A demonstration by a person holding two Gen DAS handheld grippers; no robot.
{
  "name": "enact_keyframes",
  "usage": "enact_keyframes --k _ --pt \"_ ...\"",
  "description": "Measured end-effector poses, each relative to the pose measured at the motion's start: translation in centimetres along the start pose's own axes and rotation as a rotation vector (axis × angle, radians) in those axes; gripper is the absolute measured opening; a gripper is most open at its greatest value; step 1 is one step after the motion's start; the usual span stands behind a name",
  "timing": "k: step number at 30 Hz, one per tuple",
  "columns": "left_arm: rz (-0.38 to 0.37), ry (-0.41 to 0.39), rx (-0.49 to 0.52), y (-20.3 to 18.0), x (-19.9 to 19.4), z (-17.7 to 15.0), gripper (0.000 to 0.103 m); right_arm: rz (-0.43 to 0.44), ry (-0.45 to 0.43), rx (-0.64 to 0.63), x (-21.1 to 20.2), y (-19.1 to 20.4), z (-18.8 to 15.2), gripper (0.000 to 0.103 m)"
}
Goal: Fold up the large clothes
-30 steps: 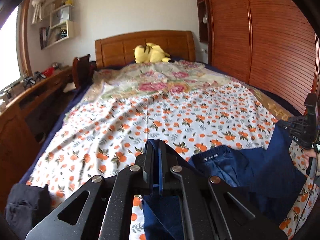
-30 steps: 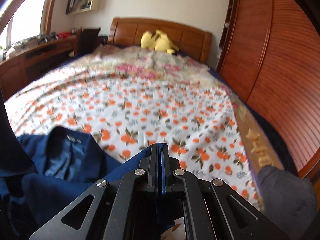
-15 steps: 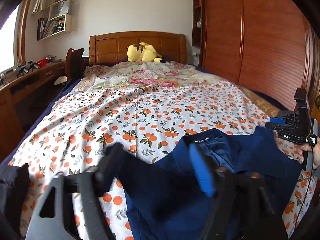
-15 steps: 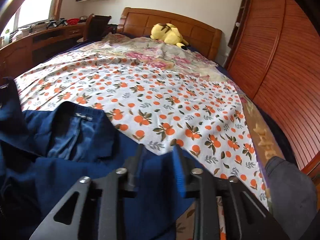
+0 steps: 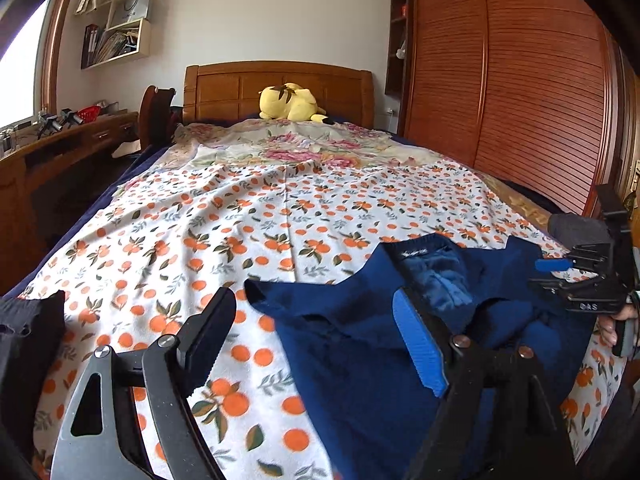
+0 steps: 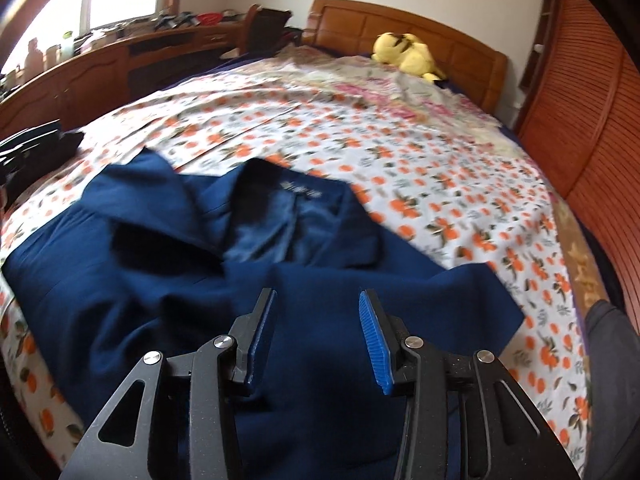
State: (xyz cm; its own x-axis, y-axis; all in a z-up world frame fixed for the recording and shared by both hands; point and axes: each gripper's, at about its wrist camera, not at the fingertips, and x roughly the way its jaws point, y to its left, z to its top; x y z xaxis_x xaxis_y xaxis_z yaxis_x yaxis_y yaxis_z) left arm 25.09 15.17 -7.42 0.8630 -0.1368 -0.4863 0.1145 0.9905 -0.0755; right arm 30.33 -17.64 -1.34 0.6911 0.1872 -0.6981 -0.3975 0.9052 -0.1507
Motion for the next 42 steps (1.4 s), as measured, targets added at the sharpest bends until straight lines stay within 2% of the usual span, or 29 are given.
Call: enact_keyframes --k 3,6,9,14,18,22,23,29,33,34,35,36,38,42 --pt "-0.004 0.011 -0.013 0.7 0.0 -0.5 0.081 0.033 0.034 -0.019 -0.6 0.9 -0.6 0.044" --pt "0.002 0.015 -0.012 1.0 -0.1 -0.8 0.081 0.025 0.08 -0.057 -0.7 1.4 -1.1 0.044" --pt "-0.001 0.016 -0.015 1.3 -0.3 -1.0 0.081 -0.015 0.138 -0.09 -0.7 1.1 -1.5 0.044" --pt "-0.004 0.016 -0.015 1.4 -0.3 -1.0 0.081 -0.071 0.184 -0.142 -0.3 0.5 -1.4 0.044" --pt "-0.004 0.015 -0.017 1.4 -0.3 -1.1 0.081 -0.096 0.174 -0.217 0.8 1.1 0.1 0.011" --pt "-0.003 0.021 -0.017 1.5 -0.2 -1.1 0.081 -0.163 0.127 -0.257 1.8 0.8 3.5 0.007" --pt "-0.002 0.023 -0.018 1.6 -0.2 -1.1 0.081 -0.188 0.117 -0.26 2.3 0.7 4.6 0.003" --pt "0.001 0.033 -0.016 1.7 0.2 -1.4 0.081 -0.243 0.079 -0.288 5.6 1.1 10.0 0.003" --pt "0.001 0.038 -0.018 1.9 0.5 -1.4 0.081 -0.196 0.068 -0.294 7.6 2.2 12.2 0.004" --pt "0.0 0.037 -0.019 1.9 0.5 -1.5 0.081 -0.178 0.078 -0.287 8.0 2.2 12.2 0.007" --pt "-0.001 0.037 -0.02 1.9 0.5 -1.5 0.081 -0.161 0.088 -0.277 8.4 2.5 12.7 0.016" --pt "-0.002 0.037 -0.02 1.9 0.5 -1.5 0.081 -0.164 0.079 -0.267 8.5 2.5 12.9 0.024" --pt "-0.003 0.037 -0.019 1.9 0.5 -1.5 0.081 -0.146 0.048 -0.245 8.2 2.3 13.5 0.033" --pt "-0.003 0.04 -0.02 1.9 0.6 -1.5 0.081 -0.131 0.005 -0.205 6.5 2.0 13.5 0.037"
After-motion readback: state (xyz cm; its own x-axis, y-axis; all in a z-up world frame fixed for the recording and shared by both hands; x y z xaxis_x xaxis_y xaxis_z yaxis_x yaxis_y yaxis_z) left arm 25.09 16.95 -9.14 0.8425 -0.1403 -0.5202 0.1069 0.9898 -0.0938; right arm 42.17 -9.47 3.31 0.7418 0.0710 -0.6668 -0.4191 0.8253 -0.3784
